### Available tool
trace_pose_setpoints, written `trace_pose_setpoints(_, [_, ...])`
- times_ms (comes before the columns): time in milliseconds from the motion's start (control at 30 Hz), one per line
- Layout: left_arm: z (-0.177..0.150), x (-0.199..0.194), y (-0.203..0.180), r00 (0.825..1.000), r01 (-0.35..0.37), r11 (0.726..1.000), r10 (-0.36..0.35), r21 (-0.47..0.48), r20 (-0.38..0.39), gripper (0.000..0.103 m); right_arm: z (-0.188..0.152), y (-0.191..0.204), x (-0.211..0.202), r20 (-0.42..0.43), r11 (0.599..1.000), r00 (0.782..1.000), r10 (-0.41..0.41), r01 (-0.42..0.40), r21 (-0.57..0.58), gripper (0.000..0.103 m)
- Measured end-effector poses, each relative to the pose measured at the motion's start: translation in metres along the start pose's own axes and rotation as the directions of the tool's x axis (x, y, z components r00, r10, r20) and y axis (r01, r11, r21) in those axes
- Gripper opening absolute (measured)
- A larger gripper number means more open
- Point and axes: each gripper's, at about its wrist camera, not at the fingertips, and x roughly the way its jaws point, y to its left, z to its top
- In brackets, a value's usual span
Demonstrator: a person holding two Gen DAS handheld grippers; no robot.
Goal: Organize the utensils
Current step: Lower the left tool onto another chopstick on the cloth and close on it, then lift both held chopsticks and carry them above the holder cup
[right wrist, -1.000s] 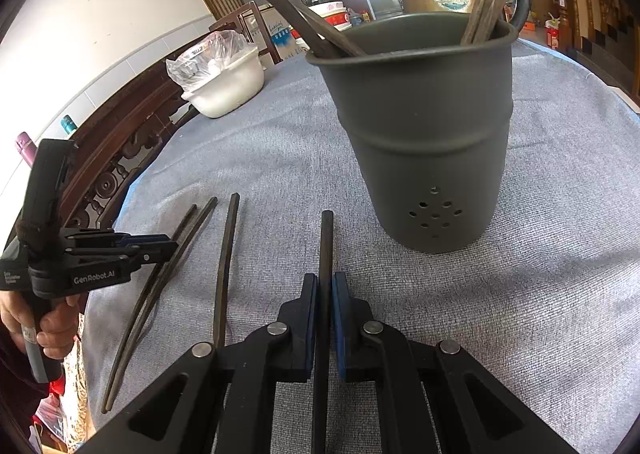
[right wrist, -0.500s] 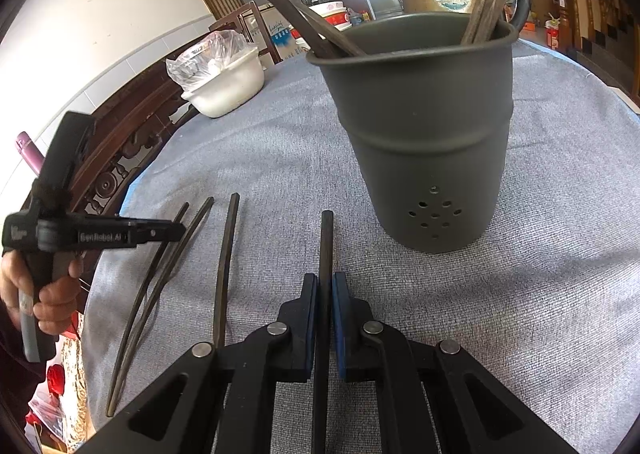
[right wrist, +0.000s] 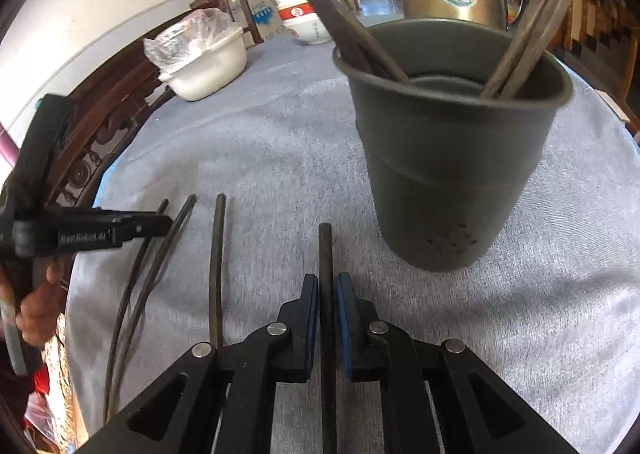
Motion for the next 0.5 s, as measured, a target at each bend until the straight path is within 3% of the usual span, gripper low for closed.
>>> trace_pose_setpoints(333, [-0.002,0.001,-0.019,0.999,-0.045,0.997,0.044,0.057,0.027,0.021,0.006,0.024,0.01,-0.019,0.986,0.989,-0.146,0.144,-0.089,0.011])
trace_pose_setpoints(500, [-0.001,0.0,-0.015,0.998,-0.058,0.997,0.057,0.048,0.025,0.01,0.005,0.018,0.004,-0.012,0.993,0.994,-0.108,0.107,-0.046,0.008])
